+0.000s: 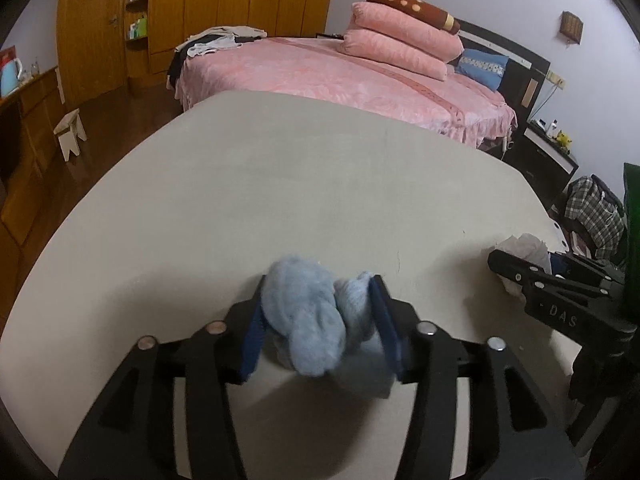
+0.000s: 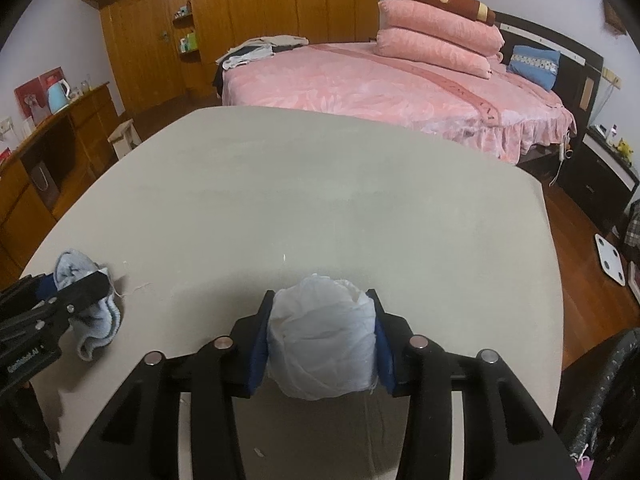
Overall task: Collect trash
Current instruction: 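Lift and carry the grey sock and white tissue ball toward the bin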
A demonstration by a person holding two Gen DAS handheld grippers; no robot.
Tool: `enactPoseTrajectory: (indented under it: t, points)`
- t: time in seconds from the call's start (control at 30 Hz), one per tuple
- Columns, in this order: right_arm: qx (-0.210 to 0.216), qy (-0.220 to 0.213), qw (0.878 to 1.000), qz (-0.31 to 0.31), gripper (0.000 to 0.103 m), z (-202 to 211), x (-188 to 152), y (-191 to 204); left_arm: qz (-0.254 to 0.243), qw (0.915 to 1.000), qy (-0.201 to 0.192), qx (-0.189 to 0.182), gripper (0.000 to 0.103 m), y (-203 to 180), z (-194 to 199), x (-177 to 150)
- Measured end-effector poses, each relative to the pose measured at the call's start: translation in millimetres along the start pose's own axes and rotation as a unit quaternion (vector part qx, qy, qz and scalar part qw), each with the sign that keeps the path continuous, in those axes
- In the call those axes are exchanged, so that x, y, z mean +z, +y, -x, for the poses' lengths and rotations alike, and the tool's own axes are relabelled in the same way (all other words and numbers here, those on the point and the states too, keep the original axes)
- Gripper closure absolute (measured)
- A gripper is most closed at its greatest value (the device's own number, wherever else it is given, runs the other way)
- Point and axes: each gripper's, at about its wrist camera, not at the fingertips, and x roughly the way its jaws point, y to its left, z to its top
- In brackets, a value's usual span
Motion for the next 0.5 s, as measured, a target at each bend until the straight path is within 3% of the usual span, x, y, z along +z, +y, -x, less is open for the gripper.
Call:
enactPoseTrajectory:
  t: [0.1,0.17,0.27,0.37,0.4,0.5]
  points:
    - [0.002,0.000,1.000,-0.001,0.055,1.6,-2.4,0.2,0.001,1.0000,0.010,0.002,0.038,-0.3,0.5,-7.2]
    - [0.002,0.001,1.000,0.003,0.048,2.8,-4.1,0.6,0.005,0.9999,0.013,0.005,0.031,0.8,1.9,-10.7]
    - [0.002,0.000,1.000,0.003,0.043,4.5,-6.7,1.1,0.014,0.9998,0.016,0.005,0.029,5.9,0.3,-12.1]
    - [0.002,0.002,1.000,0.002,0.042,4.3,-8.4,2.2,0.020,0.9996,0.021,-0.002,0.033,8.2,-3.3,-11.7]
    - [0.002,0.002,1.000,0.002,0.042,4.3,-8.4,2.5,0.018,0.9996,0.021,-0.006,0.043,7.2,-4.0,-11.0]
    - [0.001,0.005,1.000,0.006,0.042,4.4,-8.7,3.5,0.005,0.9997,0.025,-0.005,0.055,3.5,-6.8,-10.0]
